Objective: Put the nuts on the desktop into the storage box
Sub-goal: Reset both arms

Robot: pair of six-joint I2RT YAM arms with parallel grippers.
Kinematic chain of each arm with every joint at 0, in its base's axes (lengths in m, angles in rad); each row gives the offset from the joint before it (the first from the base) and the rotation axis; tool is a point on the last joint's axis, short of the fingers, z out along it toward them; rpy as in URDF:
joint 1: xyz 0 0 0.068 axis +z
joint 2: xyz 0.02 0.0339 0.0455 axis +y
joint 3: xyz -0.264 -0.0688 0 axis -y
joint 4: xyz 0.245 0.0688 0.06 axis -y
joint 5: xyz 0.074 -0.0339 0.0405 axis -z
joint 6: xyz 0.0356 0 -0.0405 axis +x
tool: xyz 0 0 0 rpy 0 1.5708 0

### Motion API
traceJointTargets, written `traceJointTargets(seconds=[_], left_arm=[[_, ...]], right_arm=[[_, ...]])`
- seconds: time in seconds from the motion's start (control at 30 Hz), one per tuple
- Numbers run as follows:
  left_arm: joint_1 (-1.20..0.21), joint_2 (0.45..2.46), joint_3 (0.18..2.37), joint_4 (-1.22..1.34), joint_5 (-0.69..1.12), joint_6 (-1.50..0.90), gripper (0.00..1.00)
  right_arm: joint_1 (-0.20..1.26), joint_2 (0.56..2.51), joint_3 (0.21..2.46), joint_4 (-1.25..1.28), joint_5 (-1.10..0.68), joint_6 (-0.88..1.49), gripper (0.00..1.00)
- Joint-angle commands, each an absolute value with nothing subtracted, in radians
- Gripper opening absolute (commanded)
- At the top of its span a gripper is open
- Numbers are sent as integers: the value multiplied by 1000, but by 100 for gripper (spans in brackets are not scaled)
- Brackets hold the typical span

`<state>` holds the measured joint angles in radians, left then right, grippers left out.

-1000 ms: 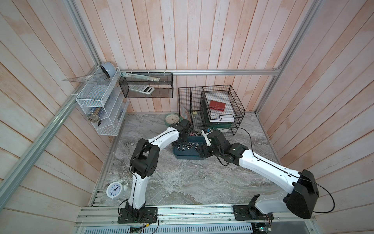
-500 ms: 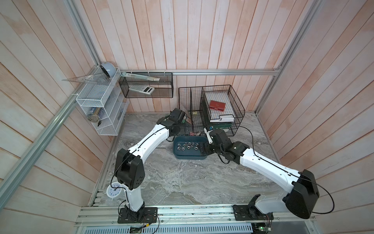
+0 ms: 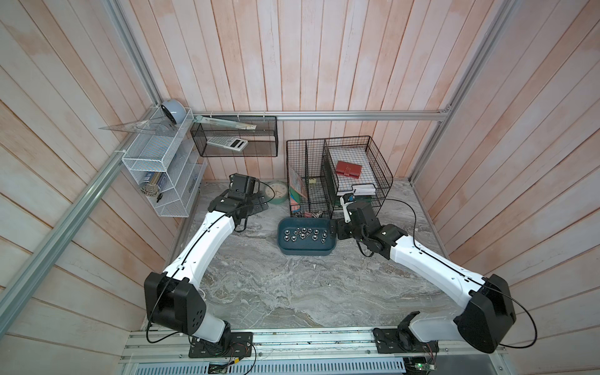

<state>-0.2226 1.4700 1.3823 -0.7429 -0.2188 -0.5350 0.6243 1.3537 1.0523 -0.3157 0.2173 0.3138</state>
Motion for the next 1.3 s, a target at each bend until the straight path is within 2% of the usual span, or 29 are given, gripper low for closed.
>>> traceJointTargets(seconds=[0.0,0.27,0.43,0.57,0.8,0.93,1.07,1.13,1.27], left_arm=[[-161,1418,1315,-693,-235,-535,100],[-65,1361,1128,-547,-340,-448,100],[-33,1372,997,-391,-411,-372,100],[-28,1353,826,-121,-544,-303,100],[-23,1394,633,288,-574,-153,100],[-20,1448,570,448,-528,-152,100],[-20,1511,505,645,-481,-160,100],[-22,1515,508,637,-445,-153,100],[-21,1513,436,773,-371,-115,100]], right_arm=[[605,1318,1014,-274,300,307,98],[516,1286,933,-217,505,256,98],[497,1260,779,60,634,94,98],[453,1264,690,214,682,34,98],[289,1356,642,377,617,25,98],[231,1447,593,595,611,-62,98],[188,1483,586,703,571,-129,98],[157,1492,582,731,495,-133,98],[138,1492,616,656,474,-104,98]])
